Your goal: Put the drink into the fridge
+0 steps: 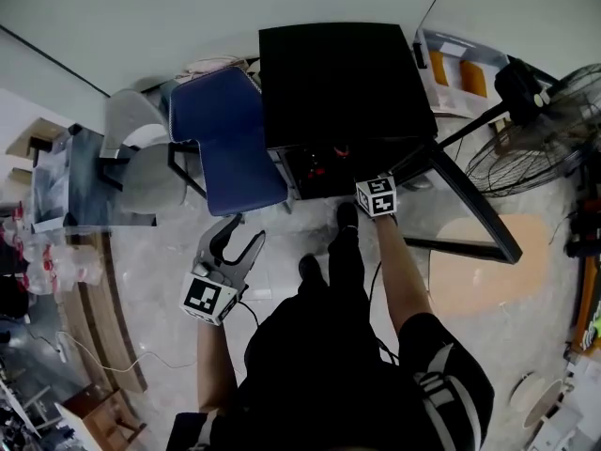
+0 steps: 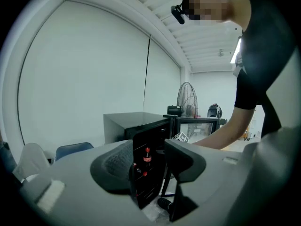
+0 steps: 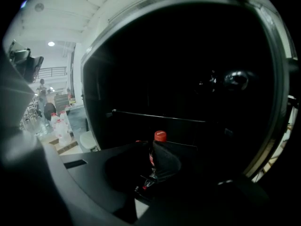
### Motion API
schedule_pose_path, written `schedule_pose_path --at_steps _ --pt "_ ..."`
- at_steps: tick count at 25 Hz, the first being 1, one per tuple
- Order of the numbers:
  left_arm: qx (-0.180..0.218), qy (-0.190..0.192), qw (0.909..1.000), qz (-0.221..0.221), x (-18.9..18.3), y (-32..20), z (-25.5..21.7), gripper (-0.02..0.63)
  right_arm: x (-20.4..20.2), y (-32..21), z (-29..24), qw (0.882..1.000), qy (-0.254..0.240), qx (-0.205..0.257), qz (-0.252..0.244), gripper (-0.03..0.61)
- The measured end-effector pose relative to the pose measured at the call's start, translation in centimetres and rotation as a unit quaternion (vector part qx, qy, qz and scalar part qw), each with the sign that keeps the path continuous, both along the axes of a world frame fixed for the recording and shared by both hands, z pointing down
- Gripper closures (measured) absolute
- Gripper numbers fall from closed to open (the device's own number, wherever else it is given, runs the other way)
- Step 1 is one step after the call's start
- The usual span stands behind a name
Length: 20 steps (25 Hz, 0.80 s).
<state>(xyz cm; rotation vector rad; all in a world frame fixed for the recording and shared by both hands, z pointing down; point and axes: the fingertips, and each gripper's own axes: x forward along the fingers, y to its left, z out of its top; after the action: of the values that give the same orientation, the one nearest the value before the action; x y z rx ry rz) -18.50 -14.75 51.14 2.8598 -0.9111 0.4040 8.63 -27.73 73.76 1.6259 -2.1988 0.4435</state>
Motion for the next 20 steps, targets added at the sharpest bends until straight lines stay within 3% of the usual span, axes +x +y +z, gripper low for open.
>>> schedule_pose_path --at_steps 2,10,20 --pt "-0.001 0.002 1.0 0.007 -0.3 0.1 -0.2 0.426 -0.2 0.5 -0.8 1.0 0.002 0.003 0.0 0.575" --pt "0.012 0.019 0.9987 0.046 0.9 0.3 -1.7 0.508 -0.8 4.7 -3.5 0.999 0.037 0.004 -0.028 0.577" --pt "0.028 0.018 0.9983 0.048 2.1 0.9 -2.6 0.594 0.9 8.3 -6.5 0.998 0.052 0.015 -0.041 0.577"
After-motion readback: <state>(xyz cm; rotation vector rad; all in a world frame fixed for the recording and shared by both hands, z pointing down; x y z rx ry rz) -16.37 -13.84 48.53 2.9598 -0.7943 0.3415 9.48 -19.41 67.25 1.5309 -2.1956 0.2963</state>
